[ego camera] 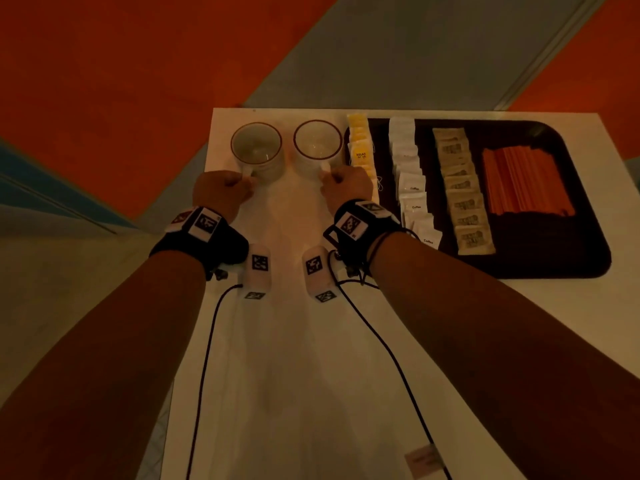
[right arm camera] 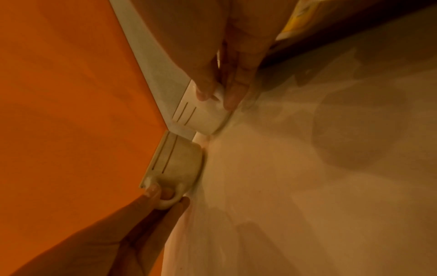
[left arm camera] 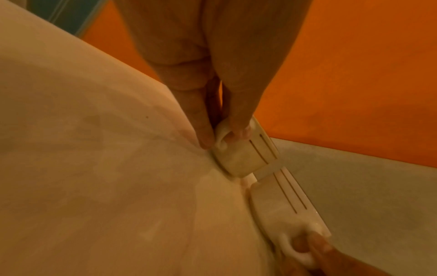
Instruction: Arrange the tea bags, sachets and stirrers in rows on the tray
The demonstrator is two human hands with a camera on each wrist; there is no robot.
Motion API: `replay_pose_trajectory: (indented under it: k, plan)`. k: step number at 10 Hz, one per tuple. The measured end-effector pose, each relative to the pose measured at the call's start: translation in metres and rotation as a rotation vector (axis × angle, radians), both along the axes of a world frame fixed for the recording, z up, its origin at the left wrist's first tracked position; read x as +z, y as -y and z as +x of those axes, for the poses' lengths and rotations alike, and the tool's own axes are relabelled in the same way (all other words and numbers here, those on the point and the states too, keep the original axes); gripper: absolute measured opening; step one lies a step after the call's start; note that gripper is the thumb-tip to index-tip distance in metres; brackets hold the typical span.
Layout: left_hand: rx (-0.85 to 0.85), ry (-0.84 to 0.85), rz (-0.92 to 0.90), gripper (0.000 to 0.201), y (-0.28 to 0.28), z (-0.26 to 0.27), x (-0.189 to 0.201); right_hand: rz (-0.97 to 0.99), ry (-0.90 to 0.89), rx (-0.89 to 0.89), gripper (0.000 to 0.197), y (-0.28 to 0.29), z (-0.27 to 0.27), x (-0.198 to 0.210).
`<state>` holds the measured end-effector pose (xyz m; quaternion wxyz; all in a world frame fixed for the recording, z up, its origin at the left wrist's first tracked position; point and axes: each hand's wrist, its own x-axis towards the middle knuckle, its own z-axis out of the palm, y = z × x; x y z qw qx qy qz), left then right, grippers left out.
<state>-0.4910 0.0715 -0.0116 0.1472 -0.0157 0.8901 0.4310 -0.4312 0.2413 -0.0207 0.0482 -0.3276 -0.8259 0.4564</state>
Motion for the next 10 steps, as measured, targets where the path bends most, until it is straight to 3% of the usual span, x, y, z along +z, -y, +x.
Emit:
replay_pose_trajectory:
  k: [6,9,10]
  plan:
    - [0.063,0.112,0.081,0.027,0.000,-0.021,-0.003,0.032,-0.030,0.032,0.037,-0.002,-0.012,-0.007]
    - [0.040,0.033,-0.041,0.038,-0.001,-0.020,0.002,0.033,0.012,0.119,0.027,-0.005,-0.009,0.002]
    - [0.084,0.044,-0.054,0.039,0.005,-0.020,0.003,-0.033,0.016,0.063,0.030,-0.005,-0.002,0.003]
